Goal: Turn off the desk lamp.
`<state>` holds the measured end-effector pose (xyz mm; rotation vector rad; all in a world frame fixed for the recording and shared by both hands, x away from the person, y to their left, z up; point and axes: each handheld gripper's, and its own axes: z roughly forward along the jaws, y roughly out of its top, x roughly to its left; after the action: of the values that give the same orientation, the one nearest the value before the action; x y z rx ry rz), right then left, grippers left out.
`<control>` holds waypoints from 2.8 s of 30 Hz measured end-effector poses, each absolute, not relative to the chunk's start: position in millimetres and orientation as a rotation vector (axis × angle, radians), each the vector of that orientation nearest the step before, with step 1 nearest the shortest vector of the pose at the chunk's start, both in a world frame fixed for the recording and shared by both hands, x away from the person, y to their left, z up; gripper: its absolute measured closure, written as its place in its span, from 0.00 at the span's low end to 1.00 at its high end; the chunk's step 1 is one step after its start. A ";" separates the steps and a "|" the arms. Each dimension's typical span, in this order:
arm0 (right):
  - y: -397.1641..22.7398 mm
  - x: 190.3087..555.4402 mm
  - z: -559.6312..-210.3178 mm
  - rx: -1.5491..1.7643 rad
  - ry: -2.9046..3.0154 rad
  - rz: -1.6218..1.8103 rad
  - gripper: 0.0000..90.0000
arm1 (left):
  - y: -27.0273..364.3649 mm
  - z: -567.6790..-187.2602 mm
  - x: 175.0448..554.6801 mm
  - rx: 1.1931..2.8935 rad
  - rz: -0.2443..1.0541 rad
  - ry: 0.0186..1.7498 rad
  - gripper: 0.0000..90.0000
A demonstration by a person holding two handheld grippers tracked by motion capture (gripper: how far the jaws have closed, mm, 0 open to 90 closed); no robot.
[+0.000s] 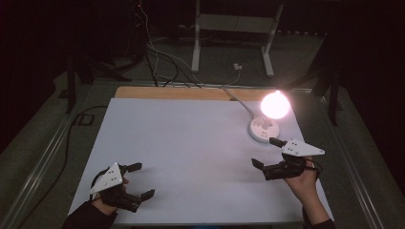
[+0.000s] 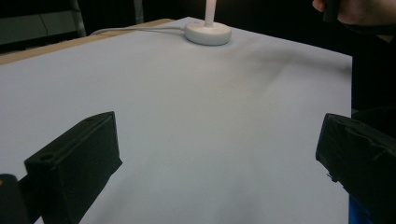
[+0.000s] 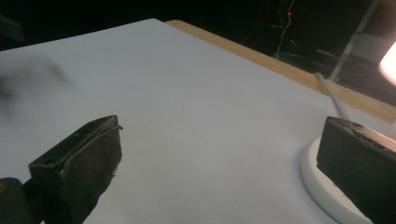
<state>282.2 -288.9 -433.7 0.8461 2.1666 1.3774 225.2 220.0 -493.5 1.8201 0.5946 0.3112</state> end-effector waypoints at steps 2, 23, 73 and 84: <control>-291.0 285.4 -432.6 0.845 2.154 1.376 0.00 | 220.1 -493.3 225.1 1.816 0.310 0.594 0.00; -311.0 329.1 -446.2 0.961 2.119 1.308 0.00 | 220.0 -493.3 224.9 1.818 0.309 0.595 0.00; -352.5 403.3 -498.8 1.432 1.858 0.972 1.00 | 220.1 -494.3 226.3 1.810 0.306 0.609 0.00; -348.6 403.8 -504.2 1.425 1.872 0.954 1.00 | 219.8 -494.0 225.9 1.811 0.307 0.607 0.00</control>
<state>403.8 -348.6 -504.2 1.4255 1.8722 0.9545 225.9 219.8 -494.0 1.8114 0.6069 0.3073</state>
